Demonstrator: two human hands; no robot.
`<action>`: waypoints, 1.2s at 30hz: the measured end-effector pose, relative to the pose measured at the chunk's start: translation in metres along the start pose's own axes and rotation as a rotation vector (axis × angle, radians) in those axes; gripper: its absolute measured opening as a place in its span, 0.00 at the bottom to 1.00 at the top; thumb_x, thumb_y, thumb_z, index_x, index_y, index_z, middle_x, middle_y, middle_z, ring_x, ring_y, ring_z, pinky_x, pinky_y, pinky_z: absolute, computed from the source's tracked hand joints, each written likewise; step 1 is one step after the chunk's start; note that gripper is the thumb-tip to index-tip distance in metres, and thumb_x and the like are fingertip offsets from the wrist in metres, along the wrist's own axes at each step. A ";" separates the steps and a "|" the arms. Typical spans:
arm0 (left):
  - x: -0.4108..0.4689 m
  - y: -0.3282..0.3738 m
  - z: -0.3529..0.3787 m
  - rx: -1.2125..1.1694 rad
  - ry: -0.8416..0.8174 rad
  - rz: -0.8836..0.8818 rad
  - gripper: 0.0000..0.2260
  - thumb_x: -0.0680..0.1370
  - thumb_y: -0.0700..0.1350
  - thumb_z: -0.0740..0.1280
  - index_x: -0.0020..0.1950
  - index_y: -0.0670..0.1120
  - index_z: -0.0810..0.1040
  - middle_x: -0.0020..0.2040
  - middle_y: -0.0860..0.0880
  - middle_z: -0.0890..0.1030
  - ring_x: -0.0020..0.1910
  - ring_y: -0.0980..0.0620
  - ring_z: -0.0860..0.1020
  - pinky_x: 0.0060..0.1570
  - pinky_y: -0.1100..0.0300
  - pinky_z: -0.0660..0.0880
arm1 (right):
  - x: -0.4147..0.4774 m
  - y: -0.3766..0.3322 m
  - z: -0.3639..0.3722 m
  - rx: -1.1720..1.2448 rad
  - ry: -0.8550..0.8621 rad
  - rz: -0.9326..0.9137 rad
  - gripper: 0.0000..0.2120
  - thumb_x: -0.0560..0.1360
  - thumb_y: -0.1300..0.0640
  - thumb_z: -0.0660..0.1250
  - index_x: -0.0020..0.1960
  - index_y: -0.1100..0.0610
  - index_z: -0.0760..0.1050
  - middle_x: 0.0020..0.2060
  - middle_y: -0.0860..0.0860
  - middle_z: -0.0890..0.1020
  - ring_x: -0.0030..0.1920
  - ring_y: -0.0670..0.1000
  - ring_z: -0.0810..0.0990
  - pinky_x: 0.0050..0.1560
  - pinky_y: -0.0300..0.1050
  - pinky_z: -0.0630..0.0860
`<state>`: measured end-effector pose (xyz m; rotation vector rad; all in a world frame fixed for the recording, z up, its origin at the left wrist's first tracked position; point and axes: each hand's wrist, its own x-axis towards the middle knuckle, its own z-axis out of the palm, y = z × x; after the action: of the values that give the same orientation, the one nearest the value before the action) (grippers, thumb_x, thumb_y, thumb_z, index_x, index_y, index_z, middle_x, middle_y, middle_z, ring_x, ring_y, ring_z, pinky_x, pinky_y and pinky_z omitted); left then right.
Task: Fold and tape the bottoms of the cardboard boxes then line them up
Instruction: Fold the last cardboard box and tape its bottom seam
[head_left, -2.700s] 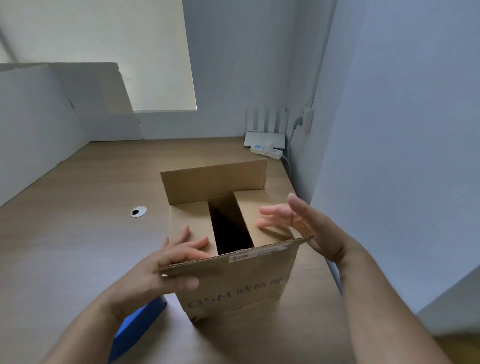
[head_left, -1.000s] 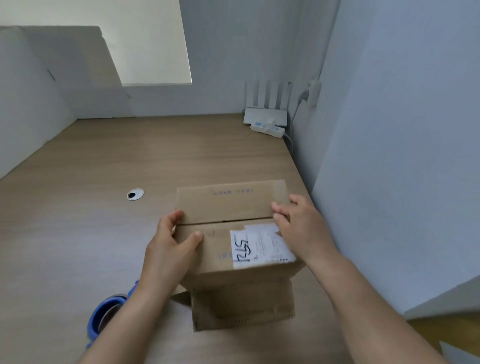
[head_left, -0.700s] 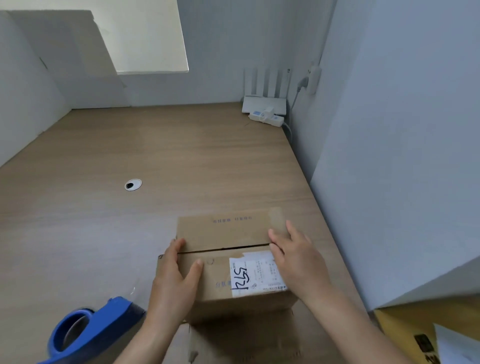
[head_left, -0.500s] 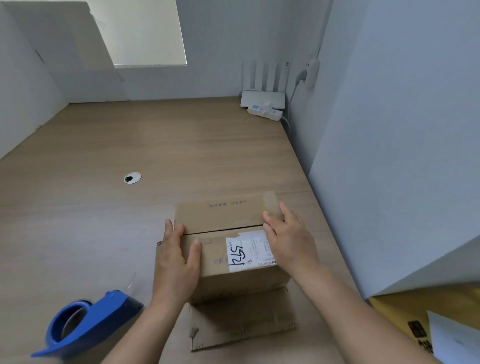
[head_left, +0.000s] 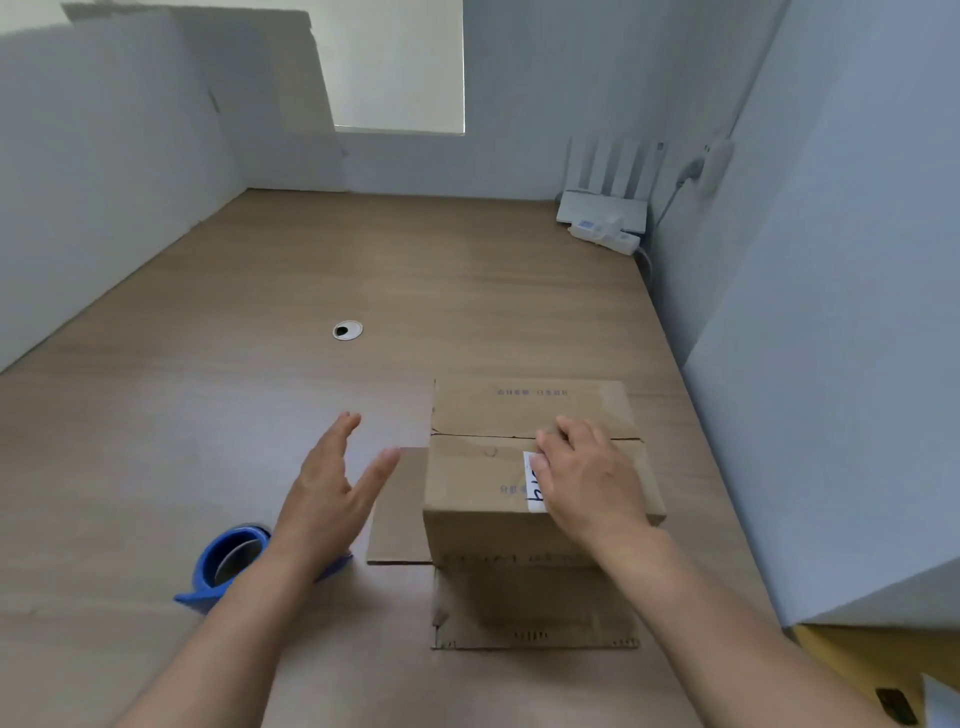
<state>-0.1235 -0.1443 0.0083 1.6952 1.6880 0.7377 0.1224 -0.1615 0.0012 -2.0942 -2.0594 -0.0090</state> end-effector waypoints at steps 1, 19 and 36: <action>-0.004 -0.016 -0.015 0.056 0.028 -0.040 0.37 0.72 0.63 0.61 0.76 0.48 0.58 0.76 0.51 0.60 0.75 0.53 0.58 0.72 0.53 0.59 | 0.001 -0.003 0.000 0.000 0.012 0.013 0.17 0.72 0.49 0.56 0.41 0.56 0.80 0.42 0.53 0.81 0.41 0.56 0.81 0.36 0.44 0.77; -0.001 -0.112 -0.027 0.847 -0.187 -0.291 0.18 0.75 0.63 0.63 0.49 0.50 0.67 0.41 0.53 0.75 0.40 0.52 0.74 0.37 0.61 0.69 | -0.002 -0.008 0.014 0.114 0.122 0.083 0.11 0.76 0.56 0.68 0.56 0.59 0.80 0.59 0.57 0.78 0.59 0.61 0.75 0.50 0.55 0.75; 0.014 0.088 -0.018 0.063 -0.523 0.159 0.13 0.64 0.52 0.78 0.46 0.56 0.80 0.42 0.58 0.83 0.41 0.58 0.80 0.47 0.56 0.77 | 0.010 0.018 -0.009 0.399 -0.172 0.016 0.16 0.79 0.55 0.54 0.63 0.53 0.73 0.60 0.47 0.75 0.62 0.50 0.68 0.57 0.43 0.67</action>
<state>-0.0798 -0.1281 0.0869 1.8773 1.2338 0.2702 0.1415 -0.1531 0.0089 -1.9159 -1.9348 0.5548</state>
